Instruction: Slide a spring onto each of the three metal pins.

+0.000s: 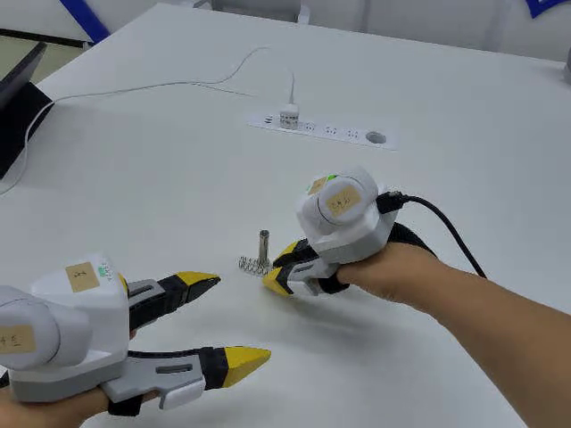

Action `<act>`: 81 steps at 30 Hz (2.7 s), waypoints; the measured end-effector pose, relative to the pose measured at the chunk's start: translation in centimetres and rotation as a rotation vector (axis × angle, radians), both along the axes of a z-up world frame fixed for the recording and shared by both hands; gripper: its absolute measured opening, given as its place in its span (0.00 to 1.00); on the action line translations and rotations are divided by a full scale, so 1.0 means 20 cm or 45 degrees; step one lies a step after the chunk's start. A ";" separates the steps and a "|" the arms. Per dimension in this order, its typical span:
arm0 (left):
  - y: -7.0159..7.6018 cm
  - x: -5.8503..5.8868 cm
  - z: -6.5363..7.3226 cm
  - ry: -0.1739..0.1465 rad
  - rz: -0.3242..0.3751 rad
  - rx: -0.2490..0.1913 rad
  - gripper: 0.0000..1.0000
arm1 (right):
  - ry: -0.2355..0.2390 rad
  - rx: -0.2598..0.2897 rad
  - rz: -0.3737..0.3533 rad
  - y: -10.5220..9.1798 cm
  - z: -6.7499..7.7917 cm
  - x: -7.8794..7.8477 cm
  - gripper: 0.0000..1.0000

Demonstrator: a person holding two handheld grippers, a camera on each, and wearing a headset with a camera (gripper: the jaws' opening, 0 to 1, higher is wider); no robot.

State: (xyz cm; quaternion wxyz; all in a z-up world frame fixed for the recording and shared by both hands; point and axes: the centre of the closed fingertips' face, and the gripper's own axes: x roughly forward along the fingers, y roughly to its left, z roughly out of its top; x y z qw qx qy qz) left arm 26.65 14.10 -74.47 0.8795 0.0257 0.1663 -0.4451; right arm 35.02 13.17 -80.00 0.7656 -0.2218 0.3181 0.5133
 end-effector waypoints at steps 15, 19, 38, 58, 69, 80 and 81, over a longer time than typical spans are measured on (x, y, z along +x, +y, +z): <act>0.02 0.00 0.00 -0.001 0.006 0.003 0.63 | 0.042 -0.005 -0.015 -0.02 -0.02 -0.02 0.12; 0.01 0.00 0.00 -0.003 0.000 0.007 0.63 | 0.058 -0.009 -0.008 -0.03 -0.01 -0.04 0.12; -0.03 -0.01 0.01 -0.018 -0.042 0.028 0.60 | 0.036 -0.027 0.084 -0.12 0.12 -0.20 0.12; -0.07 -0.03 0.02 -0.052 -0.104 0.048 0.51 | 0.009 -0.078 0.237 -0.17 0.24 -0.40 0.12; -0.12 -0.07 0.00 -0.076 -0.174 0.082 0.41 | 0.033 -0.100 0.335 -0.17 0.25 -0.47 0.12; -0.14 -0.10 0.00 -0.135 -0.243 0.132 0.24 | 0.056 -0.130 0.424 -0.16 0.25 -0.53 0.12; -0.14 -0.10 -0.01 -0.138 -0.248 0.135 0.22 | 0.058 -0.132 0.429 -0.16 0.25 -0.54 0.12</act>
